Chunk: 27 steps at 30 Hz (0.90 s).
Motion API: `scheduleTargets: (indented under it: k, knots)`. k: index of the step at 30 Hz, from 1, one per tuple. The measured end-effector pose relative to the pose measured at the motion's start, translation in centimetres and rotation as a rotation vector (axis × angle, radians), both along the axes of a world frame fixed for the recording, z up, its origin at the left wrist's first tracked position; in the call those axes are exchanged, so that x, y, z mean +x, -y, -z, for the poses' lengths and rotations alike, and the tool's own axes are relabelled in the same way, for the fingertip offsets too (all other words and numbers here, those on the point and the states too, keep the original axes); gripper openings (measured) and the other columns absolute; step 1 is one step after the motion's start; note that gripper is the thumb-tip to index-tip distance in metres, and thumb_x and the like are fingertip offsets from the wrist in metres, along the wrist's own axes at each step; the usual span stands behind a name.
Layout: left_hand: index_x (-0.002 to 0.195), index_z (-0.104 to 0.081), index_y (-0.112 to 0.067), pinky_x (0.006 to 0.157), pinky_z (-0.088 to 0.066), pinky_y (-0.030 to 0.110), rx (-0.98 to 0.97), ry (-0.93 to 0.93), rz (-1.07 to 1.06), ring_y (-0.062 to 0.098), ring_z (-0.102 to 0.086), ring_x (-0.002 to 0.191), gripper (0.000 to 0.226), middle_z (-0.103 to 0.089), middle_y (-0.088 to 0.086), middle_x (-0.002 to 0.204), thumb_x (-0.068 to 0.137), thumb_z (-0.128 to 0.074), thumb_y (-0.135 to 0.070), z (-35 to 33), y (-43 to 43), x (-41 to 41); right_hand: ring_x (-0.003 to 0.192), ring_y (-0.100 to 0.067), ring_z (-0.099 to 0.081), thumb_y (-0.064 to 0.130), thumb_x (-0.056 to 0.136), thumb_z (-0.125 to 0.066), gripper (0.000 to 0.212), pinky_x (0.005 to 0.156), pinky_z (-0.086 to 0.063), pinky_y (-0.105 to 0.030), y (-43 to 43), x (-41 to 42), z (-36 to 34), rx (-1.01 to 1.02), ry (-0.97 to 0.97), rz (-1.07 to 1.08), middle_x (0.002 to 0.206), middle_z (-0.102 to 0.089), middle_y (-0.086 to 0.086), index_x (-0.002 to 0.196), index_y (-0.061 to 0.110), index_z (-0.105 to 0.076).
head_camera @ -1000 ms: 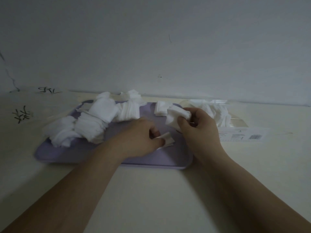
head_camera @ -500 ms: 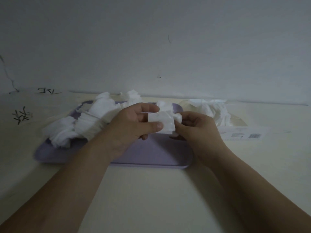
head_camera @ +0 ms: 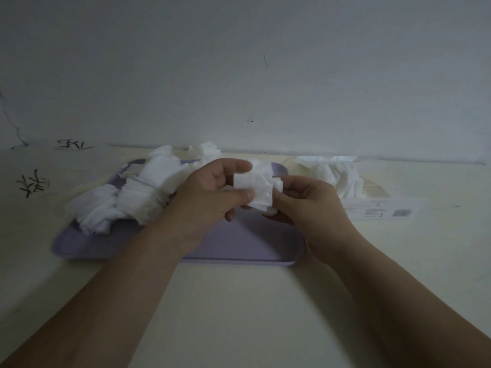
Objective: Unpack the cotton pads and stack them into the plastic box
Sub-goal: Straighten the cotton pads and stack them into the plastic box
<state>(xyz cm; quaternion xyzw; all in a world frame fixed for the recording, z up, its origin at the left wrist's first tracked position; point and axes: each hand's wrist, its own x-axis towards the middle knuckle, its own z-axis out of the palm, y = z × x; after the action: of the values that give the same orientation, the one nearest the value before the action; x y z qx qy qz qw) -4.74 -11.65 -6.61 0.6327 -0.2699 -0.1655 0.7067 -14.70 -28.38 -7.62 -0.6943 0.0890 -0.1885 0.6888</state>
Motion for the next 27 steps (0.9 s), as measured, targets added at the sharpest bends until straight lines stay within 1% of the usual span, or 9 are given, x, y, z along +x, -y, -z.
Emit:
scheduleTargets:
  k: [2,4,6,8,12,21,24,26,27]
  knots:
    - [0.113,-0.069,-0.017,0.05,-0.043,0.028,-0.006,0.002,-0.002,0.022,-0.069,0.071,0.036,-0.074,0.007,0.097,0.089,-0.07,0.01,-0.05,0.06,-0.1,0.095,-0.034,-0.079,0.02,0.092,-0.081,0.013,0.092,-0.063,-0.045,-0.08,-0.02,-0.05,0.007,-0.002,0.002,0.093,-0.081,-0.015,0.103,0.012,-0.083]
    - [0.102,-0.072,-0.019,0.05,-0.045,0.026,-0.006,-0.008,-0.018,0.02,-0.068,0.071,0.027,-0.075,0.004,0.096,0.091,-0.071,0.006,0.05,0.15,-0.05,0.09,-0.027,-0.079,0.015,0.091,-0.081,0.011,0.088,-0.064,-0.039,-0.17,-0.05,-0.14,0.019,-0.007,0.002,0.092,-0.082,-0.013,0.102,0.012,-0.083]
    - [0.091,-0.074,-0.022,0.052,-0.045,0.026,0.009,0.01,-0.052,0.015,-0.059,0.067,0.022,-0.074,0.0,0.089,0.091,-0.073,0.0,0.27,0.3,-0.01,0.089,-0.024,-0.079,0.008,0.091,-0.08,0.013,0.084,-0.064,-0.034,-0.16,-0.12,-0.2,0.021,-0.017,0.002,0.092,-0.082,-0.012,0.104,0.011,-0.082]
    - [0.091,-0.073,-0.02,0.053,-0.043,0.024,0.029,0.038,-0.077,0.011,-0.055,0.061,0.019,-0.074,-0.003,0.082,0.091,-0.074,-0.001,0.31,0.4,-0.14,0.09,-0.024,-0.08,0.006,0.092,-0.079,0.014,0.082,-0.064,-0.031,-0.14,-0.15,-0.24,0.032,-0.016,-0.002,0.093,-0.082,-0.013,0.106,0.009,-0.082]
    - [0.09,-0.072,-0.015,0.054,-0.043,0.012,0.061,0.116,-0.097,0.0,-0.056,0.054,0.017,-0.071,-0.008,0.072,0.089,-0.075,0.001,0.2,0.37,-0.36,0.093,-0.026,-0.079,0.012,0.094,-0.077,0.014,0.085,-0.064,-0.035,-0.18,-0.12,-0.27,0.052,0.0,-0.009,0.095,-0.081,-0.015,0.107,0.007,-0.081]
    - [0.09,-0.073,-0.016,0.056,-0.044,0.01,0.081,0.171,-0.155,-0.002,-0.058,0.055,0.017,-0.07,-0.013,0.068,0.089,-0.077,0.001,0.36,0.5,-0.38,0.104,-0.031,-0.077,0.006,0.103,-0.063,0.019,0.091,-0.063,-0.04,-0.1,0.02,-0.34,0.078,0.013,-0.079,0.104,-0.08,-0.018,0.112,0.005,-0.08]
    - [0.087,-0.073,-0.021,0.057,-0.044,0.013,0.099,0.172,-0.19,0.0,-0.058,0.056,0.02,-0.07,-0.014,0.068,0.088,-0.078,-0.002,0.46,0.49,-0.2,0.112,-0.039,-0.073,-0.008,0.095,-0.06,0.029,0.095,-0.061,-0.046,0.15,0.06,-0.65,0.141,-0.011,-0.143,0.112,-0.077,-0.024,0.117,0.003,-0.077]
    - [0.086,-0.074,-0.023,0.059,-0.045,0.017,0.111,0.174,-0.201,0.002,-0.058,0.057,0.018,-0.071,-0.011,0.07,0.088,-0.079,-0.005,0.5,0.45,-0.22,0.113,-0.042,-0.072,-0.011,0.083,-0.067,0.051,0.096,-0.061,-0.048,0.29,0.1,-0.6,0.181,-0.006,-0.179,0.117,-0.074,-0.027,0.131,0.007,-0.07]
    - [0.087,-0.075,-0.023,0.061,-0.045,0.02,0.123,0.175,-0.205,0.003,-0.058,0.059,0.016,-0.072,-0.009,0.072,0.088,-0.08,-0.008,0.51,0.42,-0.23,0.111,-0.04,-0.073,-0.009,0.079,-0.071,0.06,0.096,-0.061,-0.047,0.3,0.13,-0.52,0.176,-0.004,-0.173,0.116,-0.074,-0.026,0.135,0.013,-0.067]
